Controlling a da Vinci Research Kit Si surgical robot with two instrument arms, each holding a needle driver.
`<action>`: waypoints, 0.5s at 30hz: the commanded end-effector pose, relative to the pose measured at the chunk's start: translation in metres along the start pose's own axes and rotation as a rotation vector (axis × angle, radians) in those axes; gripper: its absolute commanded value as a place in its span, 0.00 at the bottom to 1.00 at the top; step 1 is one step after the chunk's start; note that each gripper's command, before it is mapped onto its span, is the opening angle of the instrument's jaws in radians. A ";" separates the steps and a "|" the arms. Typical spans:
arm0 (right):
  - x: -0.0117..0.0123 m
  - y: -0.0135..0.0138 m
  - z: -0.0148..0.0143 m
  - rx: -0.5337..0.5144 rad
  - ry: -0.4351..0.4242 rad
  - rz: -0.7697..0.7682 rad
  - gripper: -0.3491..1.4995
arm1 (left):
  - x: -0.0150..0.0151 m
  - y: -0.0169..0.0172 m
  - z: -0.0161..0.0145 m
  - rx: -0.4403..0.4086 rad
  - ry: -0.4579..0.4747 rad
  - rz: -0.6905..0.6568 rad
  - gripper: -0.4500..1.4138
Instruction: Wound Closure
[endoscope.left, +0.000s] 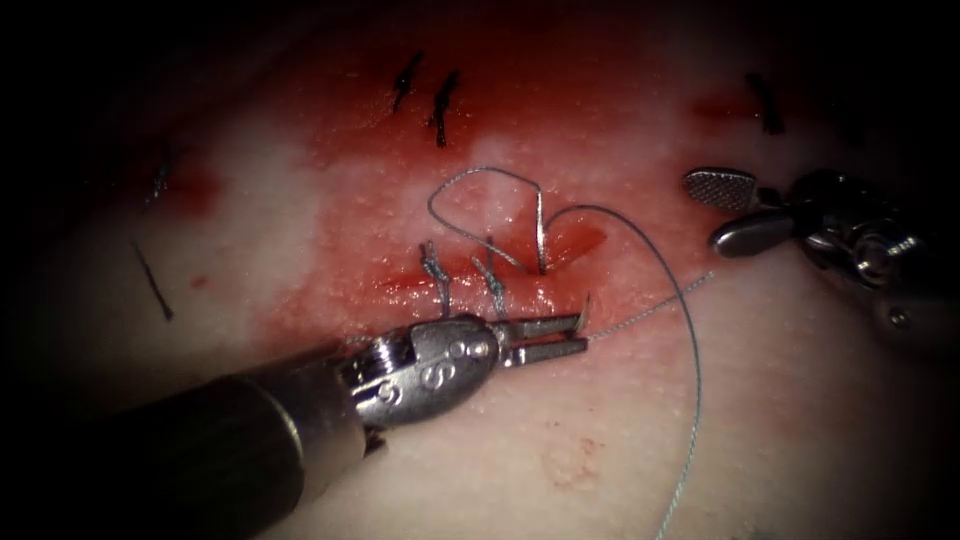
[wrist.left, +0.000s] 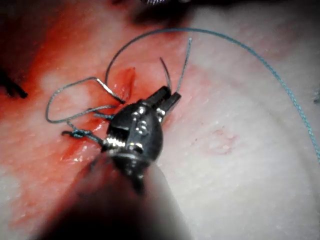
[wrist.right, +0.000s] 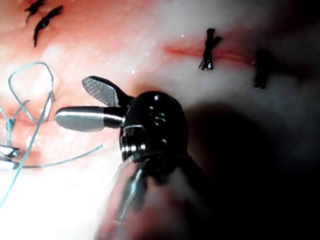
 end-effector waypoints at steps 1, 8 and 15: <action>-0.0005 0.0001 0.0008 -0.020 0.012 0.012 0.96 | -0.0001 0.0000 0.0006 -0.024 0.018 -0.033 0.00; -0.0011 -0.0009 0.0004 -0.053 -0.063 -0.255 0.00 | 0.0020 0.0021 0.0002 -0.129 0.113 -0.190 0.00; 0.0001 -0.0017 0.0007 -0.037 -0.116 -0.454 0.18 | 0.0037 0.0048 -0.0001 -0.187 0.157 -0.311 0.00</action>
